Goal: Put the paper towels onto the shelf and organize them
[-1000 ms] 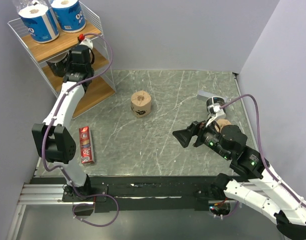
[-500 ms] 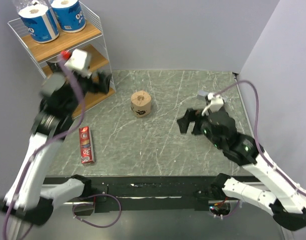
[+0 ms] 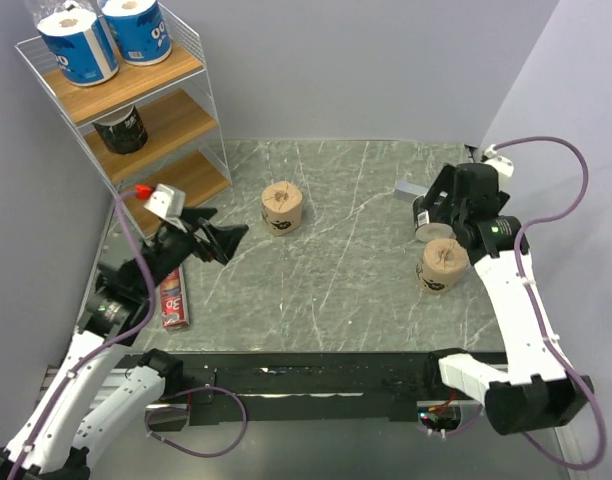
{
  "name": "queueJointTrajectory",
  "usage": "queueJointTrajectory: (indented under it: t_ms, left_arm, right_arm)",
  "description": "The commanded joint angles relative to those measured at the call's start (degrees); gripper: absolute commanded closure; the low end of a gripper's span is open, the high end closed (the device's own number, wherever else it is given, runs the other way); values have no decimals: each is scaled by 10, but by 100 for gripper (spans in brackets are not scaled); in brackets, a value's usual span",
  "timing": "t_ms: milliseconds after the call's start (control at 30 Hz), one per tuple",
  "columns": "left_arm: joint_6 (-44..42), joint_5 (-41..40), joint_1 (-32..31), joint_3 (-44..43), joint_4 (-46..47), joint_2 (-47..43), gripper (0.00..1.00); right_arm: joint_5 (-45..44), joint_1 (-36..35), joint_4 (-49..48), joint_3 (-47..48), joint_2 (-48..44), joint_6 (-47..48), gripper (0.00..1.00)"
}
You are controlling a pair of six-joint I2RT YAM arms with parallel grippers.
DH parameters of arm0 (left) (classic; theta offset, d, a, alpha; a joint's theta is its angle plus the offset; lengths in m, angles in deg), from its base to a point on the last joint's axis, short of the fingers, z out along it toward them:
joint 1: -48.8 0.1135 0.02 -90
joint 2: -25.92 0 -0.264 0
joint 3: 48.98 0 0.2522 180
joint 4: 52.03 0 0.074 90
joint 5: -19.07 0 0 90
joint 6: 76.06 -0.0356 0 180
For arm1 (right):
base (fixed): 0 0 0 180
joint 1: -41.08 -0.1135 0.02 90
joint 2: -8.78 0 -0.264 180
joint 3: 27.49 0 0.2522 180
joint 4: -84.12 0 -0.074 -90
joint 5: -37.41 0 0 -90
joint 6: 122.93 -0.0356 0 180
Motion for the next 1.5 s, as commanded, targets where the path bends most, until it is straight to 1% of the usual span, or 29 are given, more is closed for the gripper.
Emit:
queueJointTrajectory:
  t_ms: [0,33,67,100,133,200,267,333,367,400,433,500,533,600,667,800,833,900,967,1067,1133,1167,1233,1267,1333,1400,1433,1467]
  left_arm:
    - [21,-45,-4,57,33,-8,4]
    - [16,-69,-5,48,11,-3,4]
    - [9,-84,-18,39,-16,-1,3]
    - [2,-96,-24,41,-19,-2,3]
    - [-1,-106,-28,47,-19,-6,3]
    - [-3,-121,-34,59,-20,-17,4]
    - [-8,-136,-43,60,-25,-17,3]
    - [-24,-145,-56,49,-41,-15,3]
    - [-27,-165,-68,48,-43,-17,4]
    - [-31,-185,-72,54,-39,-24,4]
    - [-33,-193,-75,55,-38,-29,3]
    - [-35,-210,-82,59,-36,-37,4]
    - [-37,-214,-84,60,-36,-38,3]
    - [-39,-220,-88,63,-35,-38,3]
    - [-40,-221,-89,62,-36,-35,4]
    - [-41,-223,-89,63,-34,-32,4]
    - [-41,-224,-90,63,-34,-30,4]
    - [-41,-226,-89,63,-34,-28,4]
    - [-41,-224,-89,64,-33,-26,4]
    - [-40,-227,-89,66,-33,-27,4]
    - [-37,-244,-89,66,-34,-29,4]
    - [-36,-251,-90,65,-35,-31,3]
    - [-36,-258,-90,67,-35,-32,4]
    - [-36,-259,-89,68,-34,-32,4]
    - [-37,-258,-89,69,-33,-32,4]
    - [-36,-259,-89,69,-33,-33,3]
    - [-34,-259,-89,68,-34,-33,4]
    - [-33,-257,-89,69,-33,-37,4]
  right_arm:
    - [81,86,-128,-77,26,-39,0]
    - [126,118,-161,-124,28,-52,1]
    - [141,133,-195,-139,41,-61,1]
    - [146,157,-236,-150,52,-66,2]
    - [147,165,-249,-157,66,-71,2]
    - [167,180,-261,-151,119,-59,2]
    - [178,196,-244,-121,176,-44,2]
    - [180,198,-237,-105,201,-27,2]
    - [188,198,-249,-107,210,-25,2]
    - [213,198,-264,-123,209,-23,2]
    - [215,196,-297,-128,210,-21,2]
    - [255,198,-319,-141,210,-26,1]
    - [267,198,-342,-142,210,-26,1]
    - [286,198,-358,-143,214,-25,1]
    - [283,198,-359,-140,221,-27,1]
    - [265,198,-312,-122,231,-95,1]
    - [259,198,-312,-129,220,-110,2]
    - [256,198,-347,-163,207,-148,2]
    - [241,198,-357,-172,198,-162,3]
    - [220,198,-345,-153,206,-137,4]
    - [218,198,-300,-111,219,-109,4]
    - [201,198,-284,-81,222,-94,4]
    - [195,195,-235,-57,225,-80,4]
    - [181,193,-215,-37,223,-69,4]
    - [151,191,-150,-24,211,-64,4]
    - [122,191,-107,-11,199,-62,4]
    - [108,192,-56,-2,195,-60,4]
    - [91,191,-35,11,191,-58,5]
